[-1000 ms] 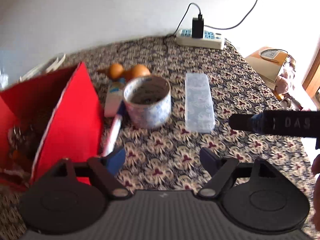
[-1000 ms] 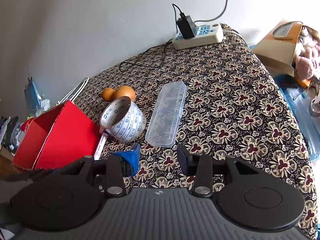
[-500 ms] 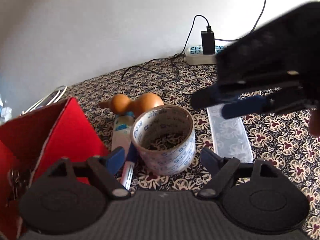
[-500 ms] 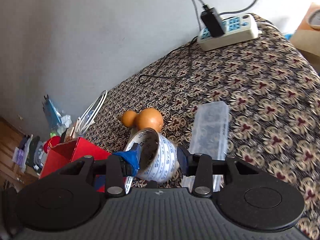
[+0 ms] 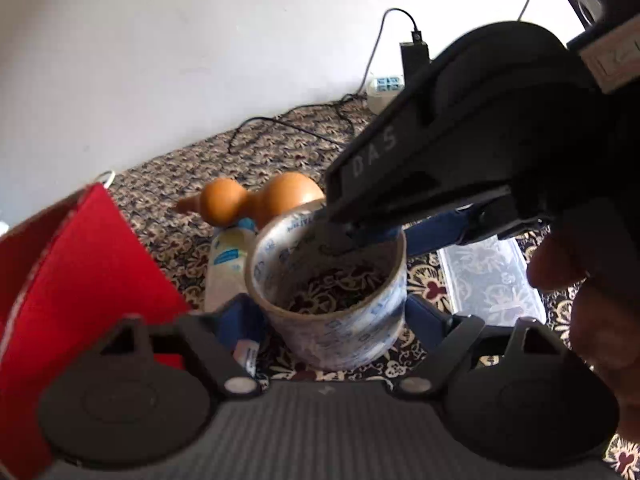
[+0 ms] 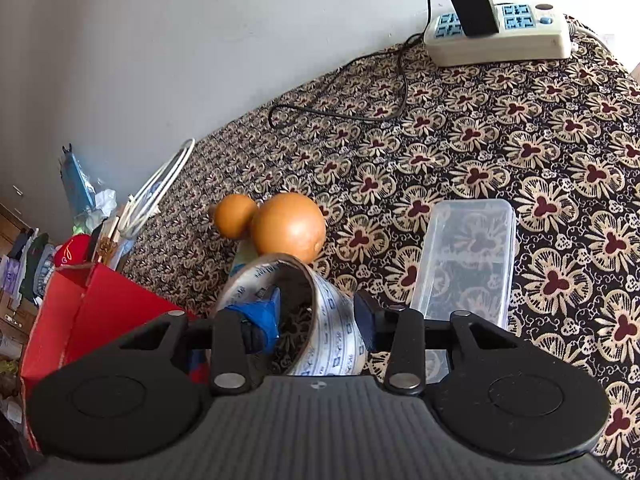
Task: Organize rigid objects
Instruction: 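Close the right tool on the rim of the tape roll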
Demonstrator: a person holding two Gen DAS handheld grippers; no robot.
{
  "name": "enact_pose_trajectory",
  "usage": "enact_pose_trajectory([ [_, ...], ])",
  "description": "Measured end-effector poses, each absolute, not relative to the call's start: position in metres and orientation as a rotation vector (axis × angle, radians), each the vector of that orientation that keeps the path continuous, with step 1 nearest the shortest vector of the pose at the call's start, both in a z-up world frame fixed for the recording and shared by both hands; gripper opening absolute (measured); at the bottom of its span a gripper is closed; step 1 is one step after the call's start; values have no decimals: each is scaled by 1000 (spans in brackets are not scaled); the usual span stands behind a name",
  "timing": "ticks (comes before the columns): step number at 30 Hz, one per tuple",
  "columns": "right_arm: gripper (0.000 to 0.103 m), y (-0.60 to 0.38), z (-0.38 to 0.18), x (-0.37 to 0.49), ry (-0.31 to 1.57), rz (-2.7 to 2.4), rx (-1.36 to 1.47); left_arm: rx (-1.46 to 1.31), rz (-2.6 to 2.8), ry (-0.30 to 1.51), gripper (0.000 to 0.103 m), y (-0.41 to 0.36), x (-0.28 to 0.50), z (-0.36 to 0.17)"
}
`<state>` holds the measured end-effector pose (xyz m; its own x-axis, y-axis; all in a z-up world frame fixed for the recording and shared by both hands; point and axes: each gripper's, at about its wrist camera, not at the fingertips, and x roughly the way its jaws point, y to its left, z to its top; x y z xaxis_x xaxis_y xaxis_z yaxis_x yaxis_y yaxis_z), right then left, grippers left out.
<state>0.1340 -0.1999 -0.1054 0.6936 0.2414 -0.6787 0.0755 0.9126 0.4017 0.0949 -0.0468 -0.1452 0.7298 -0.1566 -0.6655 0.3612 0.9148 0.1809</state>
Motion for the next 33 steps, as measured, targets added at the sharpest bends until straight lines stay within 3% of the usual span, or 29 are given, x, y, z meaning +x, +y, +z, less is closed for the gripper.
enact_pose_trajectory([
  [9,9,-203,-103,118,788,95,456,323,-291,675,78,-49,79,-139],
  [33,8,-161,-88,-13,866,213,406,340,-315,688,75,-18,-76,-99],
])
